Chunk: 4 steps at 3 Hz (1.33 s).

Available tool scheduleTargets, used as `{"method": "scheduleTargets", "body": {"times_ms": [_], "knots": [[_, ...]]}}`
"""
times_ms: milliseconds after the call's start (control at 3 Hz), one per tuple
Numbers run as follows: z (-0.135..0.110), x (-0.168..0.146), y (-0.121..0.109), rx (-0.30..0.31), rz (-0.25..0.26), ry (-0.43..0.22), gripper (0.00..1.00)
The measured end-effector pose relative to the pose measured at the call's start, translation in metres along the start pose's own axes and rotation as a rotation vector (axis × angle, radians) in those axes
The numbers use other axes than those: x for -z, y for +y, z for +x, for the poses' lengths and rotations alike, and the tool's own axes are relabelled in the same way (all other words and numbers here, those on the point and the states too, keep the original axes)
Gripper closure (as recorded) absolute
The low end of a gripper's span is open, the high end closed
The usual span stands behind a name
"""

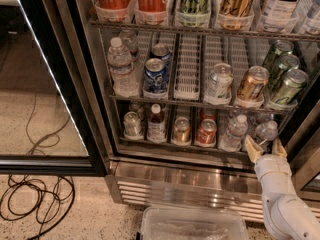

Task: Pick water bottle from bottom shelf of fridge

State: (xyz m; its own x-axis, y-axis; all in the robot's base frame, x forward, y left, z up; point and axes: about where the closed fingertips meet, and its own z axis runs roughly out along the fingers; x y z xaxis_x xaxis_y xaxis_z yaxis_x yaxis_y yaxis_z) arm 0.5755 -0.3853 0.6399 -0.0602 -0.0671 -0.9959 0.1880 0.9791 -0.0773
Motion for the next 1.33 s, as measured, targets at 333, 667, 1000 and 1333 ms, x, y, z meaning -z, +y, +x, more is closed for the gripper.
{"method": "scheduleTargets", "body": {"times_ms": [333,667,1000,1333], "knots": [[0.001,-0.008,-0.003,-0.010,0.009,-0.012,0.31],[0.001,-0.019,-0.001,-0.012,0.004,-0.022,0.31],[0.001,-0.032,0.004,-0.010,-0.007,-0.027,0.31],[0.002,-0.041,0.003,-0.001,0.000,-0.029,0.31]]}}
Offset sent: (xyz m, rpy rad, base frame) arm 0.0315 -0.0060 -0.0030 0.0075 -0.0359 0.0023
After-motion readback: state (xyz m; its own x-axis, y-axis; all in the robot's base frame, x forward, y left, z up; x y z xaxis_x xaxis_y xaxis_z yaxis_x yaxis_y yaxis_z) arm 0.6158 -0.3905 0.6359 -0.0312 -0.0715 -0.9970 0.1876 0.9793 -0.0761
